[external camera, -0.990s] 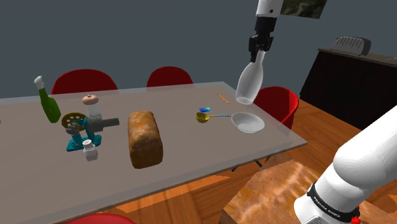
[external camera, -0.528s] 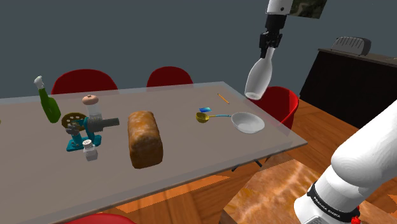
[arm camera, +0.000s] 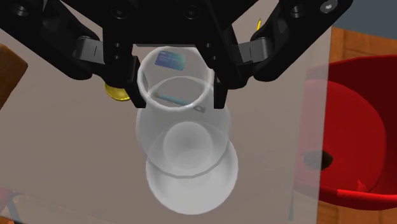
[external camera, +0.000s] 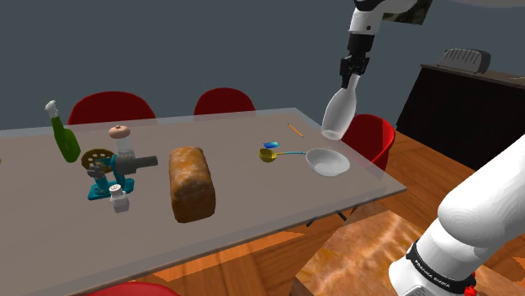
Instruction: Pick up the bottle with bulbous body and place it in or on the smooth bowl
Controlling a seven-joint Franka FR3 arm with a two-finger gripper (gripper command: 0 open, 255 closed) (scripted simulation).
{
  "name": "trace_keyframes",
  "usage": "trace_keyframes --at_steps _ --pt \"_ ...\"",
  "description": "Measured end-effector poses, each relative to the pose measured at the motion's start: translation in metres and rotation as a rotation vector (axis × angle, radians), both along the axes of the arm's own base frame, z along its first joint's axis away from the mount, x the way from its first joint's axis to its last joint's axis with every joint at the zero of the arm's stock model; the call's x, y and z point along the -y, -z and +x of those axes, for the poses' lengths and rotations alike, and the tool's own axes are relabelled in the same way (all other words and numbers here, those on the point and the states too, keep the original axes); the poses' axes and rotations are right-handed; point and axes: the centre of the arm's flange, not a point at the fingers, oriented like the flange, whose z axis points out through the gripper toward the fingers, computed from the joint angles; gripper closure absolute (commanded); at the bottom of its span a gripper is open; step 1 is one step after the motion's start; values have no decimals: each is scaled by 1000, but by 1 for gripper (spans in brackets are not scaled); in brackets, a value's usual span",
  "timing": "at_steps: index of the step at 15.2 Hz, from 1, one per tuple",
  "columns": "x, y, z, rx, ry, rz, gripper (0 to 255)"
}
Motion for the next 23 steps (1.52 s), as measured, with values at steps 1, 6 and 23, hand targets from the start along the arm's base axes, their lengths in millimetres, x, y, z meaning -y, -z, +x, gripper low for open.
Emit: trace_keyframes --at_steps 1,6,23 --pt "0 5 0 0 0 0 255" --pt "-1 31 0 0 0 0 255" --pt "-1 117 -1 0 0 0 255"
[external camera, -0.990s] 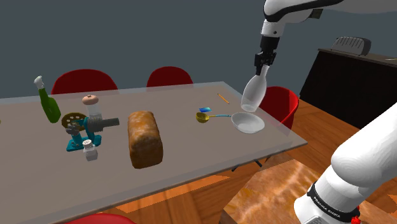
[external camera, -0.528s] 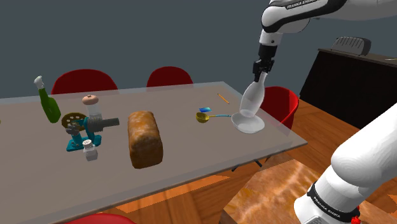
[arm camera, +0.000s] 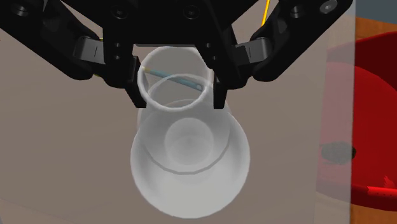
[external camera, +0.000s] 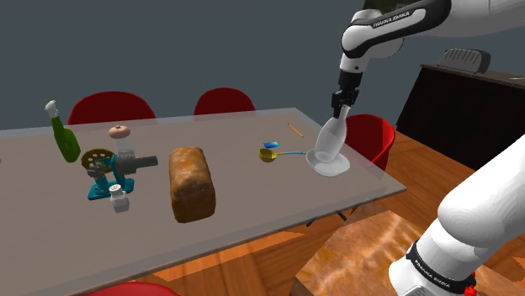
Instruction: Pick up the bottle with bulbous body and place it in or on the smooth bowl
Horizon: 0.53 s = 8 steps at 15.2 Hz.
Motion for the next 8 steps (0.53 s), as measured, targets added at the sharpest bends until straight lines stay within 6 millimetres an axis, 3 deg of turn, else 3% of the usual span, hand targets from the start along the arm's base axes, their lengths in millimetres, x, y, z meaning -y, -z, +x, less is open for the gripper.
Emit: trace_keyframes --at_steps 5,6,8 --pt "0 1 0 0 0 0 255" --pt "0 1 0 0 0 0 0" --pt "0 1 0 1 0 0 0"
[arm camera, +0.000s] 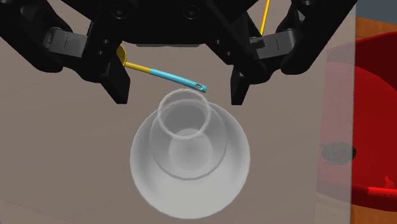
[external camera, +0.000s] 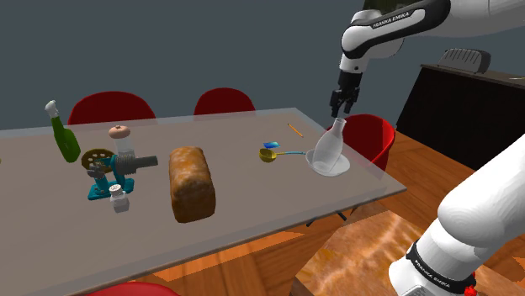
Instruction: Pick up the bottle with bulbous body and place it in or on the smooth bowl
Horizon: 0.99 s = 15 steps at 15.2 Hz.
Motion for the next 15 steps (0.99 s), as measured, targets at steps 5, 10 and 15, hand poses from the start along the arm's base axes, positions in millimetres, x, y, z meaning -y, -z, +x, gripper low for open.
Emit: trace_keyframes --at_steps 5,10,15 --pt "-1 -6 -1 1 0 0 0" --pt "0 -47 2 1 0 0 0" --pt "0 -50 2 0 0 0 0"
